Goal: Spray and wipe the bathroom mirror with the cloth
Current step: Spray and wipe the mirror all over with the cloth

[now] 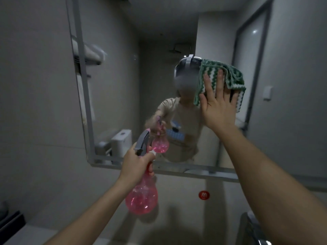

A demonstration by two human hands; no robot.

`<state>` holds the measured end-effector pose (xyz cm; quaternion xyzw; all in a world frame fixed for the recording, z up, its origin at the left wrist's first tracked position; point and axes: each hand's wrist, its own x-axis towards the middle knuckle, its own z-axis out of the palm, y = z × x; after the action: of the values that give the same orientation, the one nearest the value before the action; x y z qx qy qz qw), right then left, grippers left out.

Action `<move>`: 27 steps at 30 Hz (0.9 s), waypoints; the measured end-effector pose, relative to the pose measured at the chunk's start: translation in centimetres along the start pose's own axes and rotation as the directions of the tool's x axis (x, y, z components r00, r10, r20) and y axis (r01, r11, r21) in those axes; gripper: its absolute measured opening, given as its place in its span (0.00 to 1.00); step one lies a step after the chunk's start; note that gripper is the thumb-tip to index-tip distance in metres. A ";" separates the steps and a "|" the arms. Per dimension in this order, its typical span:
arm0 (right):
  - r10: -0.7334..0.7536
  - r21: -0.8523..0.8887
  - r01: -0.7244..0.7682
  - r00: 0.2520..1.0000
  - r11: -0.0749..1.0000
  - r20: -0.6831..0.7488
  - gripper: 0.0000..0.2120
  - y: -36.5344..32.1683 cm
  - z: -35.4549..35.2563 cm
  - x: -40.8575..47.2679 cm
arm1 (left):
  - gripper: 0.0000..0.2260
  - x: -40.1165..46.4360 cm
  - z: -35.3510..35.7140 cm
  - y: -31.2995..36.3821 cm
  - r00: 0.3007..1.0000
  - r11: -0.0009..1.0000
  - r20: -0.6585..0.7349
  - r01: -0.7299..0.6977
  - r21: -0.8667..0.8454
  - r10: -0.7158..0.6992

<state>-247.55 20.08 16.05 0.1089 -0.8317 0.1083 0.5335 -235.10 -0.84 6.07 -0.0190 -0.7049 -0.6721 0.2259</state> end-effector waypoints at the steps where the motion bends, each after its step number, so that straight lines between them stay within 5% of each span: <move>1: 0.001 0.001 -0.001 1.000 1.000 0.006 0.26 -0.1 -0.1 0.0 | 0.04 0.1 0.0 -0.2 1.000 1.000 -0.006 0.010 -0.016 -0.010; 14: 0.010 -0.017 -0.010 0.999 1.000 0.039 0.26 -0.1 -0.1 0.0 | 0.05 2.1 -1.4 2.6 0.993 0.994 -0.038 -0.111 0.018 0.111; 27: -0.071 -0.010 0.071 0.996 0.997 0.051 0.27 -2.0 -2.4 6.5 | 0.09 8.4 0.1 17.6 0.939 0.932 0.017 -0.339 -0.130 0.344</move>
<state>-247.50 18.42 23.14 0.1380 -0.8412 0.0818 0.5164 -236.81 -1.36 25.47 -0.1687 -0.6518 -0.6649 0.3235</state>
